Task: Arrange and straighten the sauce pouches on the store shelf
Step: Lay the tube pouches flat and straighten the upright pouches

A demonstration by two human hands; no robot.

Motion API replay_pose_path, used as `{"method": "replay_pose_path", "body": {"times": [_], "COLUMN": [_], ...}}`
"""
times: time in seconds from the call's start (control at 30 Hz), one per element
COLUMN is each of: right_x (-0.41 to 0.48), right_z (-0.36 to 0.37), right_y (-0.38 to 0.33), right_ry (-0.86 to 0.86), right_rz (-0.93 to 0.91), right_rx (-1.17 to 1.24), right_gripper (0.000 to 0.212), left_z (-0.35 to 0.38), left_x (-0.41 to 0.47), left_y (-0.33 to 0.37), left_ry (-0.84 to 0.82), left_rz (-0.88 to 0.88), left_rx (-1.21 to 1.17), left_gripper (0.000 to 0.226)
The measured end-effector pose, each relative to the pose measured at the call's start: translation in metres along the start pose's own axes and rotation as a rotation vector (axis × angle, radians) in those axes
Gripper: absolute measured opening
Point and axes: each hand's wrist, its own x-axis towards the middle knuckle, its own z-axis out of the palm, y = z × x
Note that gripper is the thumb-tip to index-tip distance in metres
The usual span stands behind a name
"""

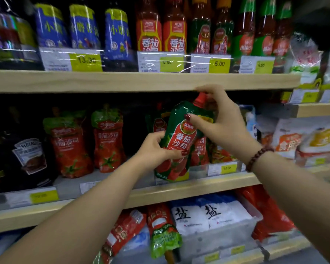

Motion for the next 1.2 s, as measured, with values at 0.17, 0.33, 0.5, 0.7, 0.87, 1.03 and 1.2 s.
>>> {"method": "replay_pose_path", "body": {"times": [0.17,0.33,0.5,0.7,0.87,1.03,1.2], "right_x": [-0.041,-0.031,-0.02,-0.018,-0.022,-0.022,-0.036], "right_z": [0.045,0.063,0.076,0.086,0.095,0.107,0.118], "right_y": [0.01,0.016,0.017,0.023,0.021,0.028,0.045], "right_ry": [0.106,0.022,0.07,0.136,0.292,0.293,0.178], "right_rz": [0.381,0.324,0.245,0.289,0.216,0.215,0.387], "right_rx": [0.377,0.48,0.373,0.236,0.107,0.01,-0.066], "right_gripper": [0.048,0.029,0.031,0.021,0.024,0.021,0.041], "left_z": [-0.008,-0.017,-0.023,-0.045,-0.067,-0.078,-0.078], "left_x": [0.004,0.009,0.009,-0.005,-0.022,-0.028,-0.026], "left_y": [-0.006,-0.009,-0.015,-0.038,-0.053,-0.056,-0.054], "left_ry": [0.061,0.071,0.092,0.161,0.174,0.081,-0.019], "left_rz": [0.011,0.034,0.073,-0.023,-0.101,-0.156,-0.237], "left_rx": [-0.021,-0.019,0.033,0.189,0.385,0.415,0.366], "left_gripper": [0.033,0.03,0.036,0.055,0.024,0.009,0.013]}}
